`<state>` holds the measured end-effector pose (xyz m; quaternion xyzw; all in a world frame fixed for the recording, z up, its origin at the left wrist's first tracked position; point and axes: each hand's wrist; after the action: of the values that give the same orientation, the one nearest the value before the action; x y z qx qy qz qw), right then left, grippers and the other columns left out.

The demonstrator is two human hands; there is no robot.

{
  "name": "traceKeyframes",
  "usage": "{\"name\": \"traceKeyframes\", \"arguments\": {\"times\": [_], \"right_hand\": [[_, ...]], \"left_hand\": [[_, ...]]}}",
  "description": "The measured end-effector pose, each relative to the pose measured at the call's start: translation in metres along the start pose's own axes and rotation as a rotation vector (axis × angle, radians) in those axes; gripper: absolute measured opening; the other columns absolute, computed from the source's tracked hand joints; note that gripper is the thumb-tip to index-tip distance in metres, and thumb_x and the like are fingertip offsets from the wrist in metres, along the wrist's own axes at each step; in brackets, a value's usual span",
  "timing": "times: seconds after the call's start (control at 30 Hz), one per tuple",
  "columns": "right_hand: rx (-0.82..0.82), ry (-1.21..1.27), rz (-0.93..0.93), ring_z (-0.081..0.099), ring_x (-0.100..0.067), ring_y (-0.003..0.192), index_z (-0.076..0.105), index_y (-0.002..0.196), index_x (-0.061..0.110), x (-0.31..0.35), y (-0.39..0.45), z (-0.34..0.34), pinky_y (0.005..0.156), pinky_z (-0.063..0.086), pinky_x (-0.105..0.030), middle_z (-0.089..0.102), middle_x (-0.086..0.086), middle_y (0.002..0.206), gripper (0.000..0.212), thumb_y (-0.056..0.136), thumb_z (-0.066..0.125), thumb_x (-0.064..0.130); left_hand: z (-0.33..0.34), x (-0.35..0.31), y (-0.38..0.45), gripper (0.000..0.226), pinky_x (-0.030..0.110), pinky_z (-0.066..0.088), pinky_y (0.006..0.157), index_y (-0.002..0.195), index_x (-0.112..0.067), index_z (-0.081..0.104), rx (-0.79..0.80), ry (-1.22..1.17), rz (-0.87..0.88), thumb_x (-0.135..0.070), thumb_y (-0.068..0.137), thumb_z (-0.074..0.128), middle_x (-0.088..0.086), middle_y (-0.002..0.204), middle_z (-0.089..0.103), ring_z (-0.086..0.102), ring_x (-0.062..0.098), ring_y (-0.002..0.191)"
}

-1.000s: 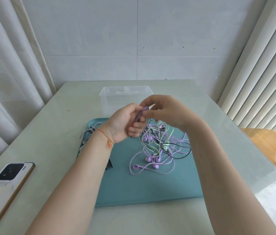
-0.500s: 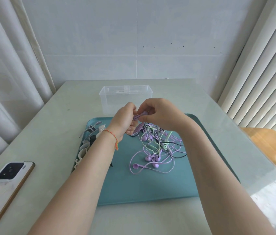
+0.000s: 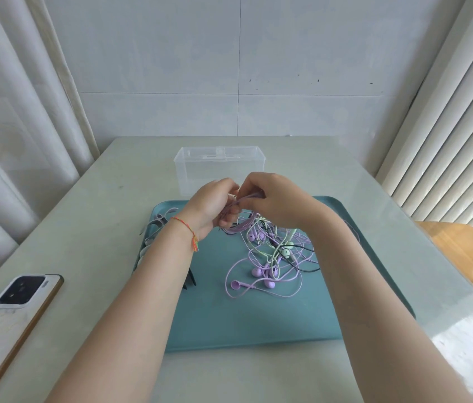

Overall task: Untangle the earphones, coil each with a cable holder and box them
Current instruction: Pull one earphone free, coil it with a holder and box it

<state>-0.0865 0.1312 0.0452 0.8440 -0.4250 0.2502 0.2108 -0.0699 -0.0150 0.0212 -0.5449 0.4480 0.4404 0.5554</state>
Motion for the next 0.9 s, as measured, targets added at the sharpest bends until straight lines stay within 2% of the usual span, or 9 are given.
{"name": "traceKeyframes", "arguments": {"times": [0.13, 0.23, 0.3, 0.5, 0.63, 0.7, 0.77, 0.83, 0.9], "right_hand": [[-0.118, 0.061, 0.015, 0.06, -0.01, 0.079, 0.07, 0.096, 0.019, -0.005, 0.0, -0.007, 0.065, 0.042, -0.014, 0.069, 0.003, 0.087, 0.013, 0.088, 0.062, 0.012], [-0.174, 0.152, -0.002, 0.056, 0.007, 0.061, 0.074, 0.099, 0.017, -0.003, -0.003, -0.013, 0.058, 0.037, -0.008, 0.066, 0.013, 0.074, 0.019, 0.09, 0.061, 0.008], [-0.219, 0.226, -0.011, 0.053, 0.01, 0.053, 0.075, 0.1, 0.013, 0.0, -0.006, -0.015, 0.055, 0.036, -0.004, 0.062, 0.018, 0.067, 0.02, 0.089, 0.06, 0.005], [-0.242, 0.258, 0.029, 0.038, -0.002, 0.041, 0.076, 0.097, 0.018, 0.012, -0.013, -0.008, 0.044, 0.029, -0.009, 0.053, 0.02, 0.044, 0.019, 0.09, 0.061, 0.009], [-0.27, 0.255, 0.024, 0.044, 0.0, 0.041, 0.076, 0.096, 0.017, 0.024, -0.014, 0.011, 0.046, 0.032, -0.008, 0.056, 0.019, 0.049, 0.017, 0.089, 0.063, 0.008], [-0.29, 0.214, 0.028, 0.052, 0.007, 0.051, 0.076, 0.097, 0.014, 0.028, -0.014, 0.024, 0.053, 0.036, -0.004, 0.066, 0.011, 0.069, 0.016, 0.089, 0.063, 0.009], [-0.313, 0.18, 0.063, 0.055, 0.008, 0.06, 0.076, 0.099, 0.012, 0.027, -0.012, 0.031, 0.058, 0.037, -0.001, 0.07, 0.003, 0.083, 0.016, 0.089, 0.063, 0.01], [-0.329, 0.166, 0.096, 0.055, 0.006, 0.065, 0.075, 0.099, 0.013, 0.028, -0.013, 0.035, 0.059, 0.036, -0.001, 0.071, 0.001, 0.088, 0.016, 0.09, 0.062, 0.011], [-0.332, 0.162, 0.116, 0.058, 0.0, 0.07, 0.075, 0.099, 0.013, 0.031, -0.014, 0.036, 0.064, 0.04, -0.008, 0.071, 0.001, 0.09, 0.017, 0.09, 0.061, 0.011]], "left_hand": [[-0.006, 0.0, 0.0, 0.01, 0.024, 0.04, 0.046, 0.088, -0.004, 0.053, 0.043, -0.166, 0.13, 0.001, 0.094, 0.046, 0.008, 0.059, 0.056, 0.054, 0.018, 0.05], [-0.006, -0.002, -0.002, 0.009, 0.021, 0.046, 0.052, 0.094, -0.004, 0.055, 0.033, -0.19, 0.227, 0.005, 0.092, 0.053, 0.009, 0.068, 0.064, 0.062, 0.016, 0.056], [-0.006, -0.005, -0.007, 0.008, 0.019, 0.047, 0.054, 0.093, -0.006, 0.057, -0.018, -0.152, 0.283, 0.002, 0.091, 0.058, 0.006, 0.069, 0.069, 0.064, 0.015, 0.057], [-0.018, -0.013, -0.023, 0.009, 0.021, 0.046, 0.052, 0.086, -0.009, 0.059, -0.102, 0.126, 0.389, -0.004, 0.088, 0.066, 0.003, 0.068, 0.07, 0.055, 0.014, 0.048], [-0.03, -0.008, -0.039, 0.009, 0.025, 0.049, 0.058, 0.083, -0.011, 0.061, -0.147, 0.181, 0.33, -0.006, 0.089, 0.065, 0.007, 0.075, 0.07, 0.06, 0.014, 0.055], [-0.043, -0.001, -0.048, 0.013, 0.03, 0.052, 0.066, 0.082, -0.016, 0.063, -0.216, 0.335, 0.266, -0.007, 0.09, 0.058, 0.006, 0.084, 0.069, 0.063, 0.015, 0.066], [-0.058, 0.004, -0.054, 0.027, 0.03, 0.049, 0.071, 0.082, -0.024, 0.066, -0.213, 0.705, 0.235, -0.004, 0.085, 0.048, 0.004, 0.092, 0.068, 0.063, 0.021, 0.078], [-0.067, 0.009, -0.065, 0.039, 0.024, 0.043, 0.072, 0.091, -0.032, 0.07, -0.066, 1.125, 0.15, -0.002, 0.08, 0.046, 0.003, 0.101, 0.061, 0.056, 0.02, 0.085], [-0.068, 0.015, -0.074, 0.049, 0.025, 0.043, 0.075, 0.105, -0.039, 0.069, 0.078, 1.372, 0.059, -0.004, 0.077, 0.049, 0.007, 0.112, 0.051, 0.049, 0.02, 0.096]]}}
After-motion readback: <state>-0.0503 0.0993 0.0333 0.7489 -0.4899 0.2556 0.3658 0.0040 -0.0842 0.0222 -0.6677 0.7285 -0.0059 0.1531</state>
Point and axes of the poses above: each hand's wrist, its own y-axis towards the middle knuckle, its own z-axis out of the palm, x = y × z
